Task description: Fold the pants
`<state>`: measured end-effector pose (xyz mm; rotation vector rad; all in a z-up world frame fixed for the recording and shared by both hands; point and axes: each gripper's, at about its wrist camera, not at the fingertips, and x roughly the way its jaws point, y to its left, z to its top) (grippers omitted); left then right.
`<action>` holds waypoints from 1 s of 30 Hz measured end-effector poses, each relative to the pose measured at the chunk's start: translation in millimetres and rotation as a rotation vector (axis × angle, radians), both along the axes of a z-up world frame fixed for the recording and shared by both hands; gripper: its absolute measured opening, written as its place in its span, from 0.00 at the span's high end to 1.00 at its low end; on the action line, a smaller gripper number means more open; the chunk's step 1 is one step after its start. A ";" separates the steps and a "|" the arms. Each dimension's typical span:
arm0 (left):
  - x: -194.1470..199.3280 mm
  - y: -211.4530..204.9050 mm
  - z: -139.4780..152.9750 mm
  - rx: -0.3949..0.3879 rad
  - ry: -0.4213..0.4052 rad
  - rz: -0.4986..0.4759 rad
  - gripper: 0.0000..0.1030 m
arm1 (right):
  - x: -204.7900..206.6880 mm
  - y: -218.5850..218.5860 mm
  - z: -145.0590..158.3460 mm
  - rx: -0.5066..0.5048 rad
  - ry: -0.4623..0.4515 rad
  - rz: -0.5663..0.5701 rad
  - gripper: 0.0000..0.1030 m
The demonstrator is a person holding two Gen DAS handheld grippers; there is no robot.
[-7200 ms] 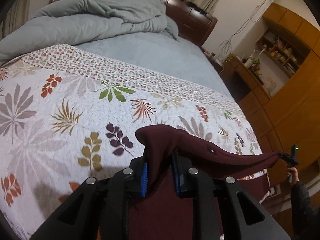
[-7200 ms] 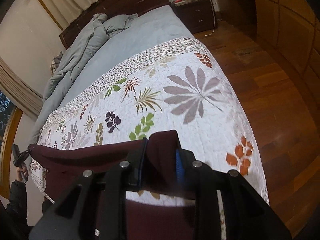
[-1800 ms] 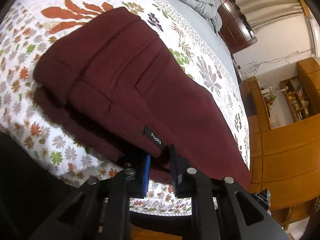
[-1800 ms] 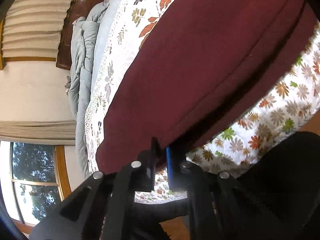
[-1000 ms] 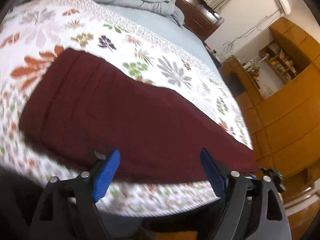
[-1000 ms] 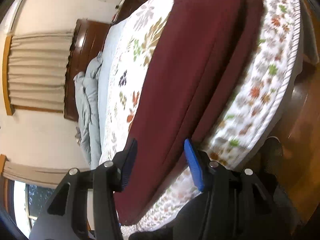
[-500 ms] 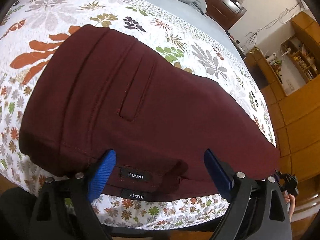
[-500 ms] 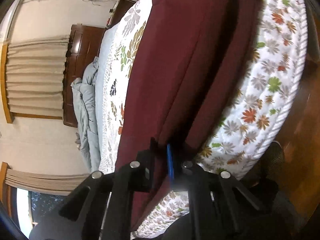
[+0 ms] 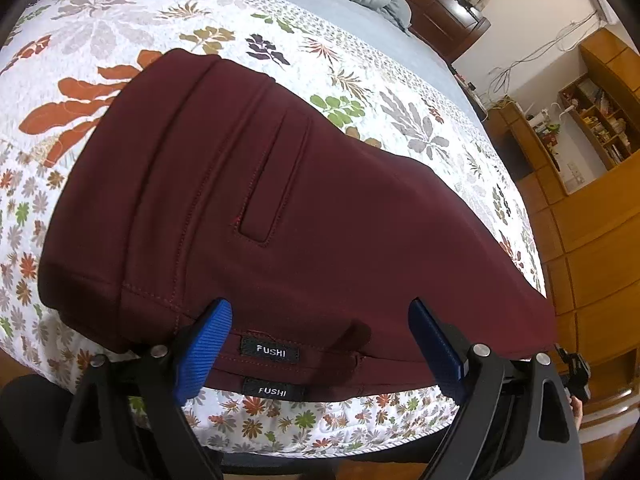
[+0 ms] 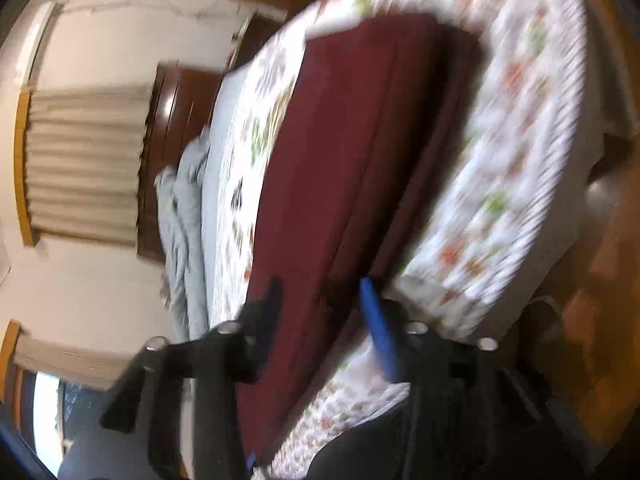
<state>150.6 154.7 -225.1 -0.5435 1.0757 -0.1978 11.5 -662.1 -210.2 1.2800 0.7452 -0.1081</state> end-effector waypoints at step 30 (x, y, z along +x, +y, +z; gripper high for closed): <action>2.7 -6.1 6.9 0.024 -0.002 0.006 0.07 | 0.3 -90.0 -4.4 -0.113 0.028 -0.185 0.74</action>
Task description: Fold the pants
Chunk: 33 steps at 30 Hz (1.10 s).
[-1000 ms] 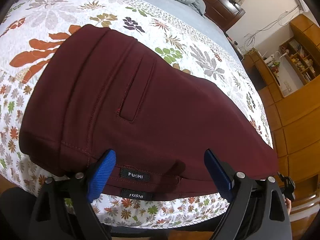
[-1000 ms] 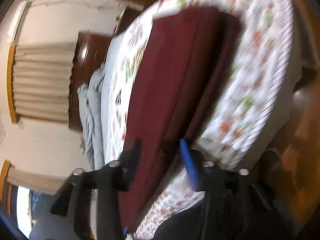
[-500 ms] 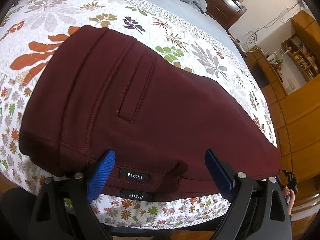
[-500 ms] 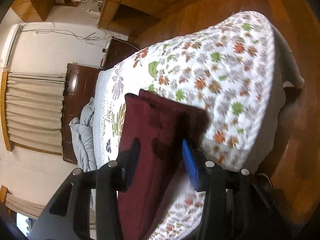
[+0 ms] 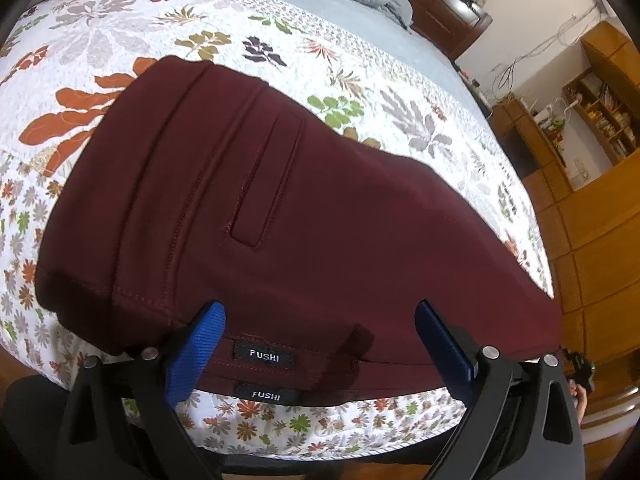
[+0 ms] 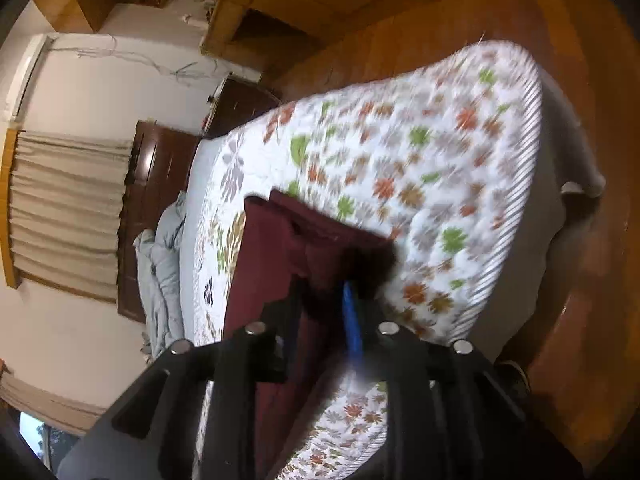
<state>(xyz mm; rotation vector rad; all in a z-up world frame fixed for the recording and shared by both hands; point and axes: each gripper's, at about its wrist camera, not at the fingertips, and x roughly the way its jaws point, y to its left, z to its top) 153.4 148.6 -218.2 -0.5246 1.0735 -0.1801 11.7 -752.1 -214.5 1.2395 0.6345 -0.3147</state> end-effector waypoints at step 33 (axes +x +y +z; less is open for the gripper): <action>-15.5 22.7 7.9 0.007 -0.074 0.009 0.06 | -3.6 -10.5 -35.9 0.113 -0.130 0.035 0.36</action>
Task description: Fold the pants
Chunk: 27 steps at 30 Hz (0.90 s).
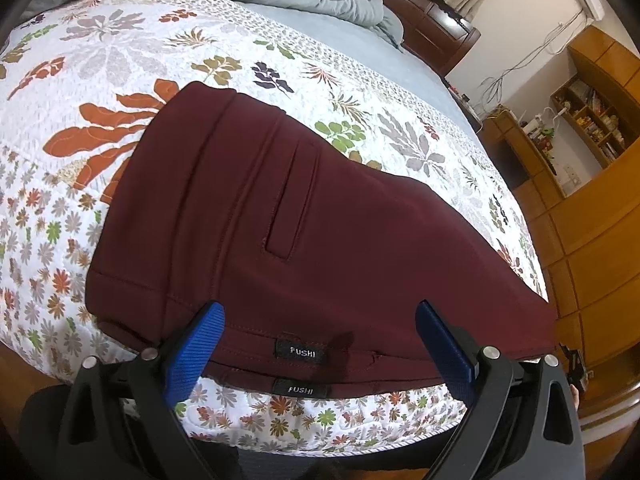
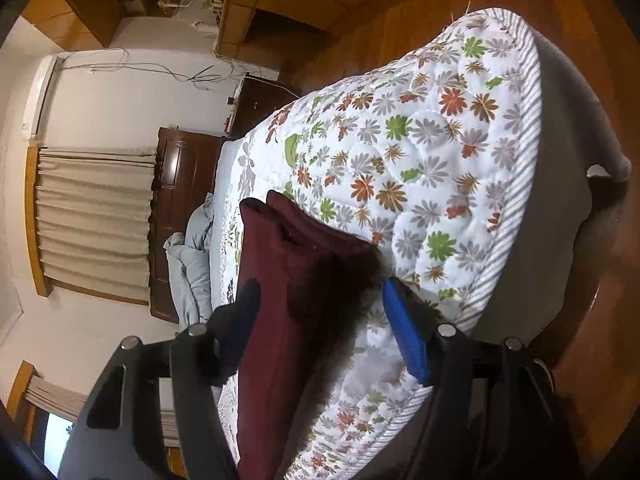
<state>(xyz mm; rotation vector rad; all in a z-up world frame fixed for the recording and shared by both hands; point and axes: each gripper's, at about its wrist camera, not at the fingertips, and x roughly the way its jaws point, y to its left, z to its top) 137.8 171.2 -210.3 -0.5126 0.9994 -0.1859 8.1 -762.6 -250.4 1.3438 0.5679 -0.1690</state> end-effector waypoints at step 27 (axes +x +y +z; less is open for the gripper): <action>0.4 -0.1 -1.3 0.008 0.001 0.021 0.06 | 29.3 10.3 12.0 -0.047 -0.115 0.123 0.42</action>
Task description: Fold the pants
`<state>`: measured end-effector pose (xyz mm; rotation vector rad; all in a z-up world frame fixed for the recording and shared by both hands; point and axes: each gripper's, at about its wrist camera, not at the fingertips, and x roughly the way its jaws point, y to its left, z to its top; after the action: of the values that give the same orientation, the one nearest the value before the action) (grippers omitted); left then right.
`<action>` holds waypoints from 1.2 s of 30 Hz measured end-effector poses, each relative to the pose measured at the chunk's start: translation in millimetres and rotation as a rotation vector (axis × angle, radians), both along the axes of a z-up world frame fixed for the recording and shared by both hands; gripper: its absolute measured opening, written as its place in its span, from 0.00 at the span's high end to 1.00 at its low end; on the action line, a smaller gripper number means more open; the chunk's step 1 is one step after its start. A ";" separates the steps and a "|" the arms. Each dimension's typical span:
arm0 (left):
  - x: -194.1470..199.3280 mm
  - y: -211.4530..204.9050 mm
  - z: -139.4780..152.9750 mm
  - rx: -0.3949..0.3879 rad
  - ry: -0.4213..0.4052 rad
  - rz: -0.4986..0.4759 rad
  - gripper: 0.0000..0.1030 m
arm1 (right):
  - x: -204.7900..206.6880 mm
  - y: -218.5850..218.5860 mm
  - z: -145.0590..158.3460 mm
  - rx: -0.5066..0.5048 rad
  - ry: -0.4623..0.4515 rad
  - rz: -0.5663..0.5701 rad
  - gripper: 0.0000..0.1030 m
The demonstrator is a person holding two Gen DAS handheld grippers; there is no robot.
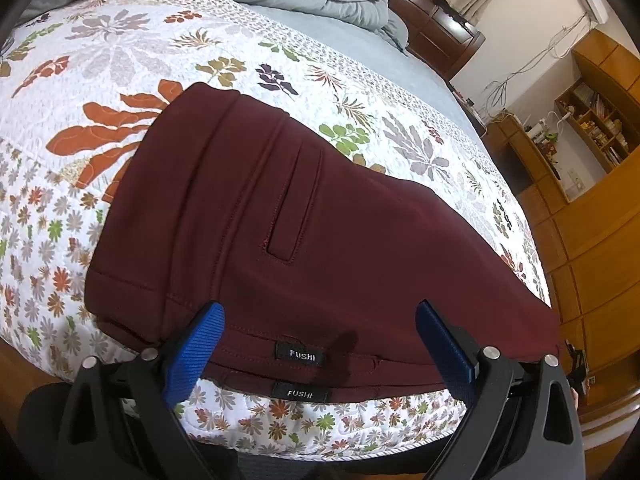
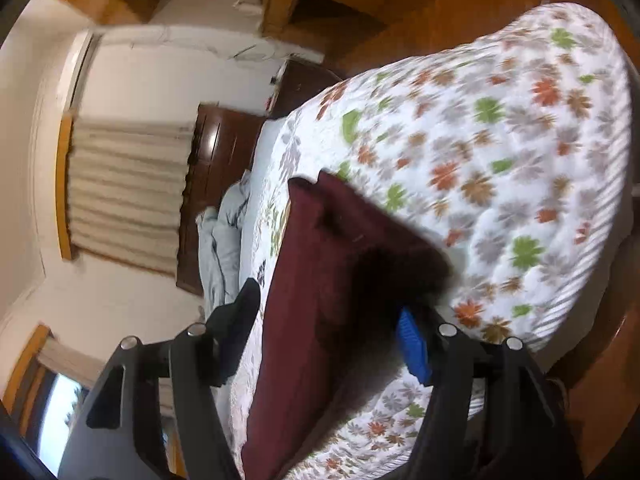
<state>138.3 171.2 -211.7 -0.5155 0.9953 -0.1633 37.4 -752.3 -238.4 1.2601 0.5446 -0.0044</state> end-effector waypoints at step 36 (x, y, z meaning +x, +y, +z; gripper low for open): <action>-11.9 7.5 4.9 -0.084 -0.059 -0.021 0.05 | 35.2 129.5 213.7 -0.649 0.010 0.049 0.81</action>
<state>126.3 178.7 -206.8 -0.5745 0.9395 -0.2387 72.6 -622.8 -24.7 0.6138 0.5252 -0.1360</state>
